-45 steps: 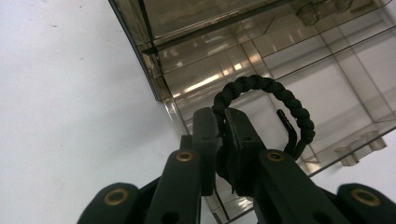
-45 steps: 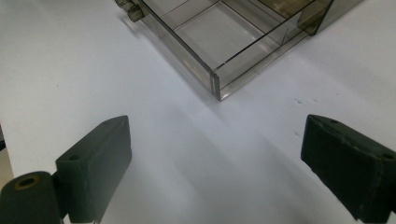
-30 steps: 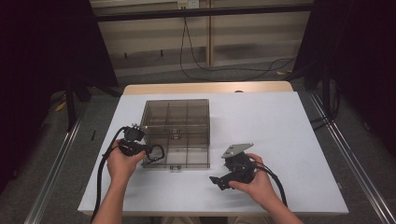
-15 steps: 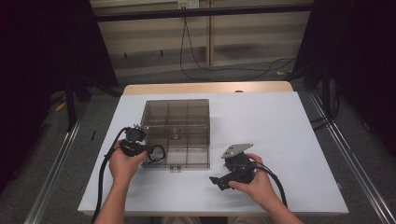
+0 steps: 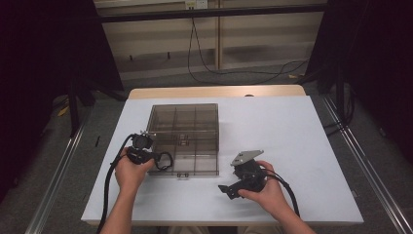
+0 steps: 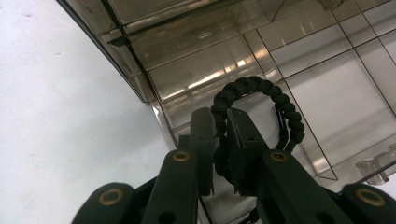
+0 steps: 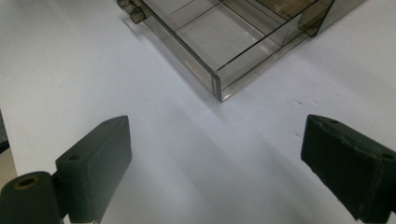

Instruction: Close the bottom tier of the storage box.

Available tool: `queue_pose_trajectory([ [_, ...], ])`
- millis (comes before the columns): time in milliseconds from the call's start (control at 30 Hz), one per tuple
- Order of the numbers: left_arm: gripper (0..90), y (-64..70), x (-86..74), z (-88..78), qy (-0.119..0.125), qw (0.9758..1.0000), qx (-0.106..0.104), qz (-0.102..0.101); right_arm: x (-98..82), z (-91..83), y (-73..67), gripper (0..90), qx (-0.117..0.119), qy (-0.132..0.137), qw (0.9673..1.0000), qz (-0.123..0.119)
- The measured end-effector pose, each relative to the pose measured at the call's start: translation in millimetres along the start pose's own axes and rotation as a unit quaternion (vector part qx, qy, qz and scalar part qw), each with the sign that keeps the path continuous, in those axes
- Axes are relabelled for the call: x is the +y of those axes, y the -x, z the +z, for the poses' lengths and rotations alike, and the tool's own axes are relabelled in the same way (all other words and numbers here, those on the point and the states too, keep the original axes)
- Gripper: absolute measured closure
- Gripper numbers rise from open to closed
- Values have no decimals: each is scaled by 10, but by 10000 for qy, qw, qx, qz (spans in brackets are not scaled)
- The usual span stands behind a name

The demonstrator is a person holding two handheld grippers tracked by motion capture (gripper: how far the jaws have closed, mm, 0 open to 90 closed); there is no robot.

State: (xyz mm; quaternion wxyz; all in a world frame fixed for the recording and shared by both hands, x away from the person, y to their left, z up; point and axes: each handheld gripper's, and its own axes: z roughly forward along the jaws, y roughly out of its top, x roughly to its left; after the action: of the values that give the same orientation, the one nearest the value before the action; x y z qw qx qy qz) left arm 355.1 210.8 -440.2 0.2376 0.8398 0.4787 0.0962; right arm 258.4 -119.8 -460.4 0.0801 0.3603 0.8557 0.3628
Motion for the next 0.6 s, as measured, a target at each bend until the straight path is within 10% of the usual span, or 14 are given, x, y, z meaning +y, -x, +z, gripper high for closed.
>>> queue_pose_trajectory([
  [600, 816, 8, -94, -19, -69, 9999, -55, 65, -1, 4, -7, 85, -10, -14, 10000, -23],
])
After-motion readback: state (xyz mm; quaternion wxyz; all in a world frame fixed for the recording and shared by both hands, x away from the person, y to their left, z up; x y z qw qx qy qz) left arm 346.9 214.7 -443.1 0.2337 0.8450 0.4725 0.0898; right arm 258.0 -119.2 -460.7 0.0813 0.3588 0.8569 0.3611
